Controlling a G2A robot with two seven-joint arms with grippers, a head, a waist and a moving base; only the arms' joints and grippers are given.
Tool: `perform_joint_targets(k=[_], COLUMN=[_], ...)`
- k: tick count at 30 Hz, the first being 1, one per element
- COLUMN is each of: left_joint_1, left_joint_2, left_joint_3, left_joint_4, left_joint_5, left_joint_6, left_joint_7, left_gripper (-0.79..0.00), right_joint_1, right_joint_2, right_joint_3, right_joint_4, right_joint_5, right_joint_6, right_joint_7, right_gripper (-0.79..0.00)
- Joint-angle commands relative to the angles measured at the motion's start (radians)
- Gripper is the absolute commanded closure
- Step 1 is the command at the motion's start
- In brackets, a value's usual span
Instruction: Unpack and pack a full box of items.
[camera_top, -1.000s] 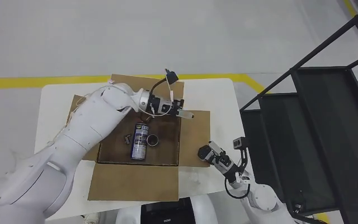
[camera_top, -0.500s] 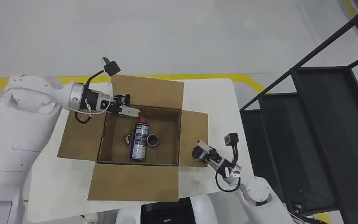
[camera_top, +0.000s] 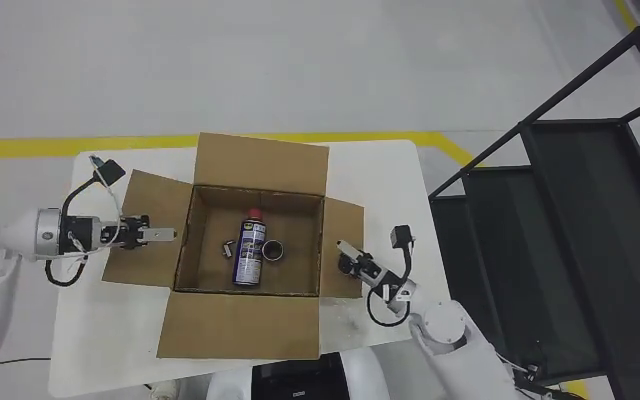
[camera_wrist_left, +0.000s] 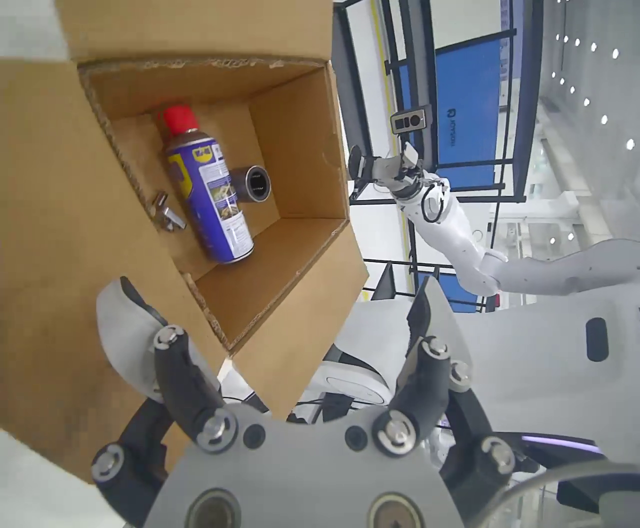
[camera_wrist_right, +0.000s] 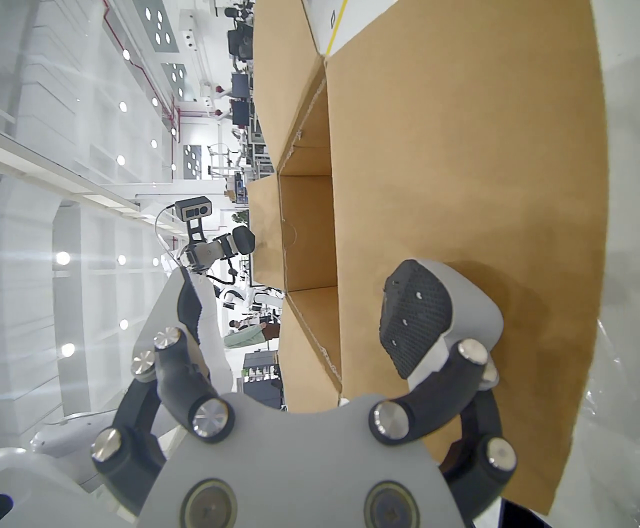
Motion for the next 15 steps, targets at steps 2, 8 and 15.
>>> perform_joint_targets(k=[2, 8, 15], left_joint_1=[0.048, 0.077, 0.085], left_joint_2=[0.003, -0.002, -0.013], left_joint_3=[-0.018, 0.017, 0.073], left_joint_4=[0.018, 0.125, 0.2], left_joint_5=[-0.012, -0.069, -0.154], left_joint_6=[-0.025, -0.108, -0.172], left_joint_7=[0.018, 0.049, 0.085], left_gripper=[-0.785, -0.785, -0.785], right_joint_1=[0.016, 0.054, 0.064], right_joint_2=[0.001, -0.005, -0.002], right_joint_3=[-0.013, -0.066, -0.073], right_joint_4=[0.008, 0.01, 0.017], right_joint_5=[-0.078, -0.102, -0.136], right_joint_6=[0.032, 0.031, 0.063], right_joint_7=[-0.033, -0.087, -0.091], right_gripper=[-0.785, -0.785, -0.785])
